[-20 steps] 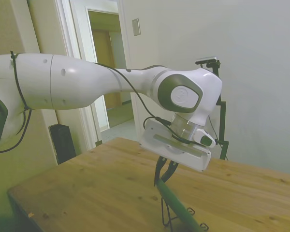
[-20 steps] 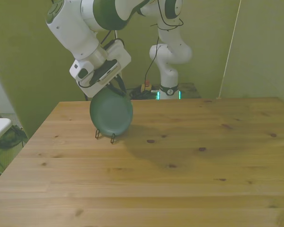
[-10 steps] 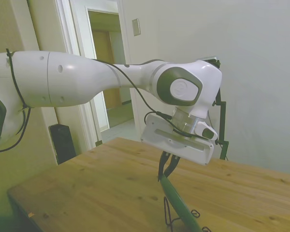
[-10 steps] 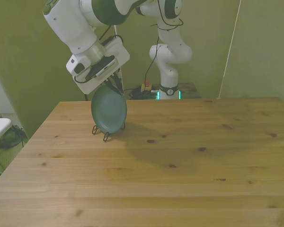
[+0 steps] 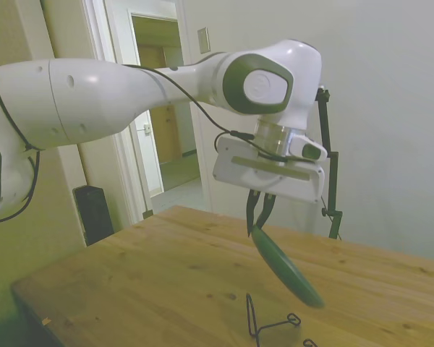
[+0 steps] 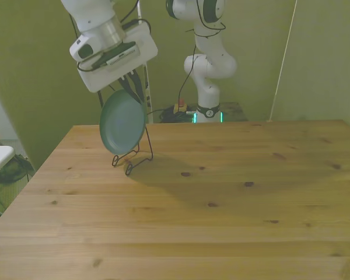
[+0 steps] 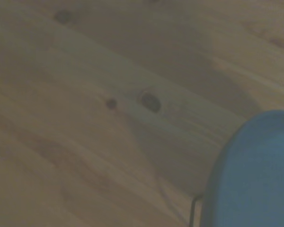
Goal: Unload the plate
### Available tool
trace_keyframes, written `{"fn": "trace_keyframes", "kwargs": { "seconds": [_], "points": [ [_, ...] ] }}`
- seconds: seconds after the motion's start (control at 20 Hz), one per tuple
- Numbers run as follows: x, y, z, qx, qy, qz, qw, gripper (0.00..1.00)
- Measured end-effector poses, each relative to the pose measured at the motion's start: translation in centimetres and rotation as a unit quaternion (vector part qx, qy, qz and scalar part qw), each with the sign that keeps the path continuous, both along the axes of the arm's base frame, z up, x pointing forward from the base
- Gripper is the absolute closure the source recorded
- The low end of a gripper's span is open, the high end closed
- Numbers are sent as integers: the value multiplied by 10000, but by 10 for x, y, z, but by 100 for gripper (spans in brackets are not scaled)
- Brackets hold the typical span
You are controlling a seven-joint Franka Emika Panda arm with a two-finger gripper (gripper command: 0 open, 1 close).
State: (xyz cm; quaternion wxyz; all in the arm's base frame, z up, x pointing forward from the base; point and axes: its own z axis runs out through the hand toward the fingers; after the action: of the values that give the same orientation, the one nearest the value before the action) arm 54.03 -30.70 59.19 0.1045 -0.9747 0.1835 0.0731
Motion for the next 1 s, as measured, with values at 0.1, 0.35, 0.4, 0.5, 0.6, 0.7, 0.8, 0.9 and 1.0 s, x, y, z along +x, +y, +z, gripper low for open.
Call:
{"fn": "trace_keyframes", "kwargs": {
  "seconds": [0.1, 0.35, 0.4, 0.5, 0.6, 0.7, 0.8, 0.9, 1.0],
  "points": [
    [16, 14, 16, -193, -94, -283, 9994, 100],
    [90, 70, 11, -826, -301, -1117, 9899, 100],
    [106, 83, 4, -994, -332, -1256, 9865, 100],
    [135, 107, -14, -1337, -380, -1507, 9788, 100],
    [163, 128, -37, -1650, -490, -1738, 9696, 100],
    [187, 149, -62, -1923, -648, -1955, 9595, 100],
    [209, 168, -89, -2143, -877, -2201, 9476, 100],
    [229, 181, -114, -2267, -1168, -2447, 9355, 100],
    [242, 187, -137, -2290, -1365, -2656, 9265, 100]
  ]
}}
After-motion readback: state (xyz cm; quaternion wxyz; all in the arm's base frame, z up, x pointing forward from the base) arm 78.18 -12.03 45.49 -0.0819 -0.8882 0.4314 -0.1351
